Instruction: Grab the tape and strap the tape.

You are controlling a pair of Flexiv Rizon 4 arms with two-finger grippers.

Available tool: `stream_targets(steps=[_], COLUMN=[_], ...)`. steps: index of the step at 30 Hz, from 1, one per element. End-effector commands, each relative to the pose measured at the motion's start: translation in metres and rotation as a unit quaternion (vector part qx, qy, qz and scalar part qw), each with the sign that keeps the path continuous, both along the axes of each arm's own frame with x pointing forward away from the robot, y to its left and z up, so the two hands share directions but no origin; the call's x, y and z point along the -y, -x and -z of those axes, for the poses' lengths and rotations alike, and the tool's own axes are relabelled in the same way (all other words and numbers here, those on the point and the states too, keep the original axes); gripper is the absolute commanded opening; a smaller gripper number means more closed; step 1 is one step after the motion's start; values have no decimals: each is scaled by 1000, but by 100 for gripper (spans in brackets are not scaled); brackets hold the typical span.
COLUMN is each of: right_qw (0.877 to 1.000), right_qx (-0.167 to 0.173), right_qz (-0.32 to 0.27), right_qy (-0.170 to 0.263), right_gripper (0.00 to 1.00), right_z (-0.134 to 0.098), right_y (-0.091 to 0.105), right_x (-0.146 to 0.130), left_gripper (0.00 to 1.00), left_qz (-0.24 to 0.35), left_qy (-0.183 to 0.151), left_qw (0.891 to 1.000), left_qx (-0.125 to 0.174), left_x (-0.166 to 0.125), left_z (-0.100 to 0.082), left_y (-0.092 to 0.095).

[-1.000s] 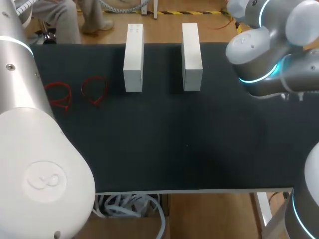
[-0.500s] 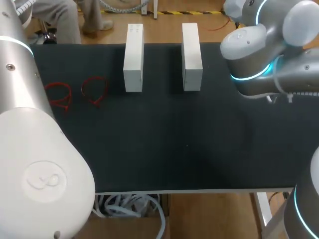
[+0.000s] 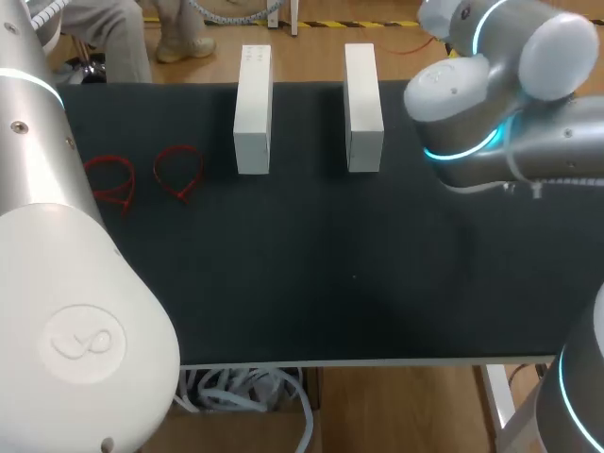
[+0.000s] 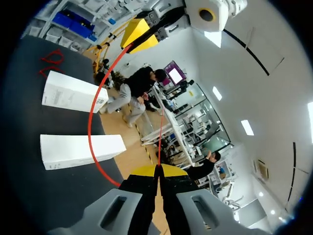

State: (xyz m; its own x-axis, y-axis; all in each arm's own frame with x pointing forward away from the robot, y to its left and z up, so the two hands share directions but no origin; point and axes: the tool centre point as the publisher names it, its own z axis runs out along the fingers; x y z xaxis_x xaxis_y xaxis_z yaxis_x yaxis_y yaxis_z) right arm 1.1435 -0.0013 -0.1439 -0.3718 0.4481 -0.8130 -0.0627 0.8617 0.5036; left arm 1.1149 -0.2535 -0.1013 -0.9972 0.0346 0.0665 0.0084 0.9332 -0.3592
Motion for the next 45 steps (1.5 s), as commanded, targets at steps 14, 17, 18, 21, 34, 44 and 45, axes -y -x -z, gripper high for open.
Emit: stream_targets(steps=[14, 17, 18, 21, 34, 44, 45], right_qw=[994, 994, 993, 993, 992, 990, 990], right_qx=[47, 49, 52, 57, 74, 81, 79], right_qz=[98, 95, 99, 91, 65, 78, 83], right_qy=[14, 27, 27, 46, 80, 88, 86], right_gripper=[0, 0, 0, 0, 0, 0, 0], right_z=[-2, -3, -3, -4, -14, -14, -15], right_y=[-6, -6, -6, -8, -5, -2, -2], right_x=[-46, -46, -47, -48, -70, -78, -79], left_gripper=[0, 0, 0, 0, 0, 0, 0], left_qz=[0, 0, 0, 0, 0, 0, 0], left_qy=[-3, -3, -3, -3, -3, -3, -3], left_qw=[1000, 1000, 1000, 1000, 1000, 1000, 1000], left_qx=[-2, -2, -2, -2, -2, -2, -2], left_x=[0, 0, 0, 0, 0, 0, 0], left_z=[-2, -2, -2, -2, -2, -2, -2], left_y=[-1, -1, -1, -1, -1, -1, -1])
